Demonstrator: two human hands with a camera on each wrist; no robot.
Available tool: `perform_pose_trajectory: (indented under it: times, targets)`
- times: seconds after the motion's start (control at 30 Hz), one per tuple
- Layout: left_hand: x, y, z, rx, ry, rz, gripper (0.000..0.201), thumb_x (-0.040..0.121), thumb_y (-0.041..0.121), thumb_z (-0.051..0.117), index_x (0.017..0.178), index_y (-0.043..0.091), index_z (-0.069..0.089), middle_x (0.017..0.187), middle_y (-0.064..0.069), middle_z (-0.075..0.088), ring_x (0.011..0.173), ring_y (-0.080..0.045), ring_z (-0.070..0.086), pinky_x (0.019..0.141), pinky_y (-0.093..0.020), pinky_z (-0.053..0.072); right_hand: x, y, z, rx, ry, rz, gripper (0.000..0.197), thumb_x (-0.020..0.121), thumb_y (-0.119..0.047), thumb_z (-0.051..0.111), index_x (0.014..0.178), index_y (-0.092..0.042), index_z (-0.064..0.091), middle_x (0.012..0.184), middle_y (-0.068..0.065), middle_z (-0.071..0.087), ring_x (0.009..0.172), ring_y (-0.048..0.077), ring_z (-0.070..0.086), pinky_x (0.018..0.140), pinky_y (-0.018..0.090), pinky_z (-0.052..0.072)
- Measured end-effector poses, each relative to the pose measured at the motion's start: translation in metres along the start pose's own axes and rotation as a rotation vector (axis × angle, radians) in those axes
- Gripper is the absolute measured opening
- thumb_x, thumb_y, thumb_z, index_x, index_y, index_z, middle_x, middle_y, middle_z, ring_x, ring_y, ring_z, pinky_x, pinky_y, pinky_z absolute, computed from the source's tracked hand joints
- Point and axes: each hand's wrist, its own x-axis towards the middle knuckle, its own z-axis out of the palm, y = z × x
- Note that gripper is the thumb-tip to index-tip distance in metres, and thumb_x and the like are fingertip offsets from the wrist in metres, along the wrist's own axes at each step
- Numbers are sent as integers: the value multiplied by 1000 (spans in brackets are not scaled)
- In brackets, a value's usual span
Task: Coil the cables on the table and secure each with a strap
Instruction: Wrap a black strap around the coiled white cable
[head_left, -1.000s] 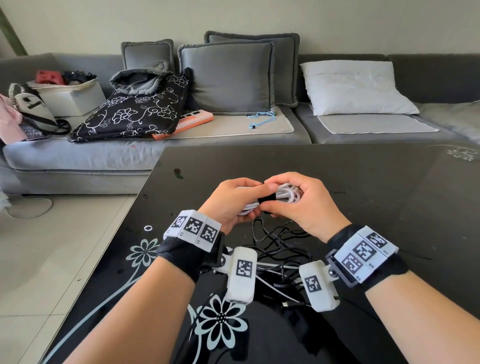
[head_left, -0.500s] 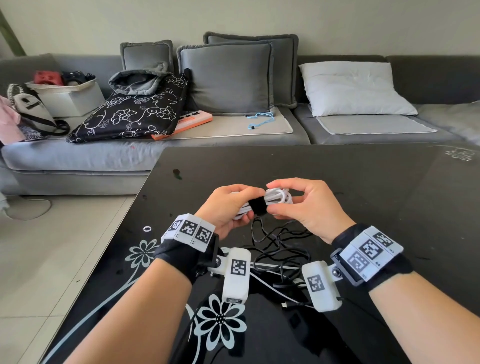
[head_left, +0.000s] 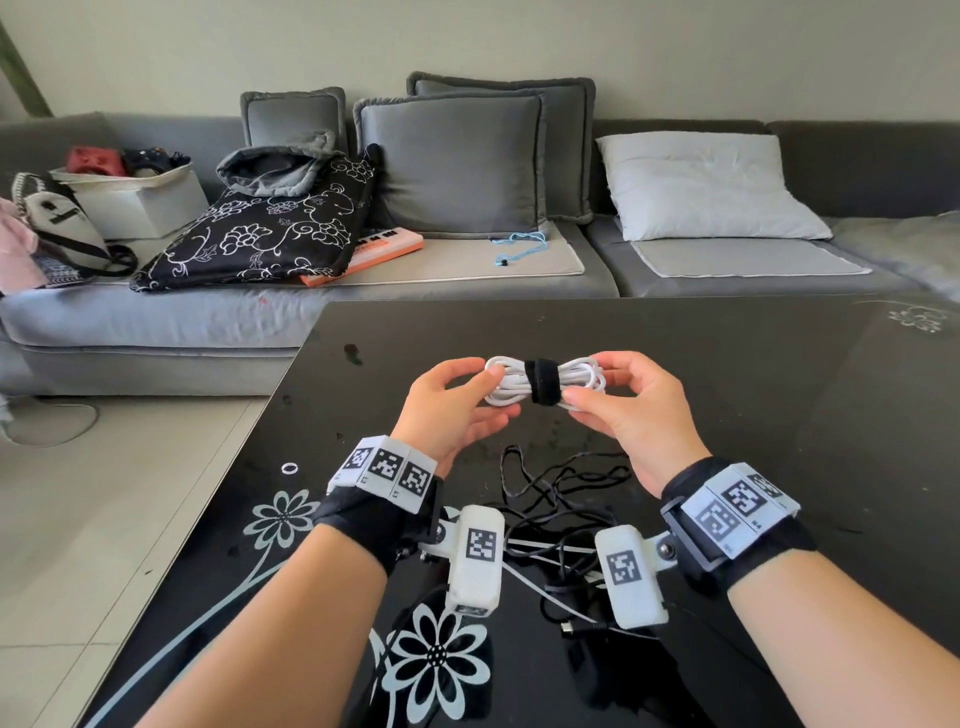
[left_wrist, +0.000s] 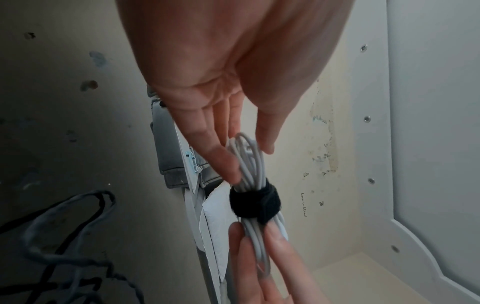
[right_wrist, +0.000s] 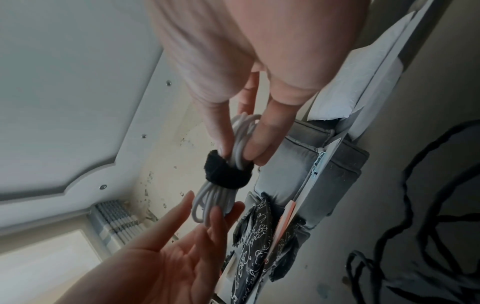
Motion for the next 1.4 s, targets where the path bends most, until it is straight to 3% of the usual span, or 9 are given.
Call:
perform_pose_trajectory:
  times: [0.1, 0.2, 0.33, 0.53, 0.67, 0.87, 1.03, 1.17, 1.4]
  targets:
    - [14, -2, 4, 99, 44, 44, 32, 92, 27, 71, 115, 5, 66, 104, -15, 76, 76, -18, 74, 62, -23, 55, 12, 2, 1, 33, 30, 29, 39, 77, 4, 78, 113, -8, 67, 111, 21, 65, 100, 29, 70, 76, 31, 61]
    - [29, -5, 6, 120, 69, 31, 31, 91, 24, 71, 112, 0, 67, 105, -18, 74, 73, -19, 73, 64, -23, 57, 25, 5, 0, 12, 32, 61, 42, 78, 2, 78, 118, -7, 66, 114, 22, 65, 103, 31, 70, 76, 31, 62]
    - [46, -9, 10, 136, 79, -8, 25, 92, 21, 70, 108, 1, 71, 107, -17, 74, 78, -25, 74, 77, -29, 60, 45, 14, -4, -125, 52, 107, 42, 78, -4, 81, 117, -10, 67, 113, 21, 66, 95, 27, 72, 70, 30, 62]
    - [69, -16, 13, 156, 123, -92, 19, 96, 15, 65, 107, 2, 71, 107, -18, 71, 75, -24, 72, 69, -28, 62, 69, 33, -4, -362, 66, 123, 38, 78, -17, 82, 114, -15, 70, 101, 10, 72, 78, 16, 68, 51, 24, 52]
    - [82, -23, 13, 231, 129, -147, 10, 96, 14, 63, 103, 8, 67, 99, -13, 69, 75, -23, 70, 69, -29, 62, 81, 46, -3, -379, 59, 181, 42, 80, -9, 79, 120, -9, 67, 103, 9, 71, 85, 21, 70, 58, 27, 57]
    - [93, -35, 6, 296, 122, -236, 18, 96, 9, 63, 113, 8, 66, 97, -11, 69, 86, -27, 70, 71, -31, 60, 91, 63, -1, -357, 29, 259, 41, 81, 6, 73, 121, -3, 65, 102, 9, 66, 87, 22, 67, 69, 30, 58]
    - [97, -44, 1, 327, 98, -288, 25, 95, 8, 62, 120, 9, 67, 114, -12, 72, 100, -25, 72, 70, -28, 60, 91, 73, -4, -379, 22, 301, 42, 79, 5, 76, 119, -5, 67, 109, 13, 67, 90, 22, 67, 70, 28, 58]
    - [95, -47, 1, 318, 92, -304, 27, 92, 6, 65, 118, 13, 68, 114, -9, 71, 100, -23, 72, 74, -28, 61, 90, 76, -7, -399, 34, 318, 44, 79, 2, 77, 120, -7, 67, 111, 12, 69, 97, 23, 68, 80, 33, 59]
    - [82, -46, -3, 252, 134, -307, 24, 95, 3, 57, 113, 14, 67, 108, -10, 68, 102, -28, 70, 87, -35, 59, 76, 62, -8, -345, 35, 306, 50, 82, -1, 73, 130, -9, 61, 119, 14, 66, 101, 20, 64, 83, 31, 55]
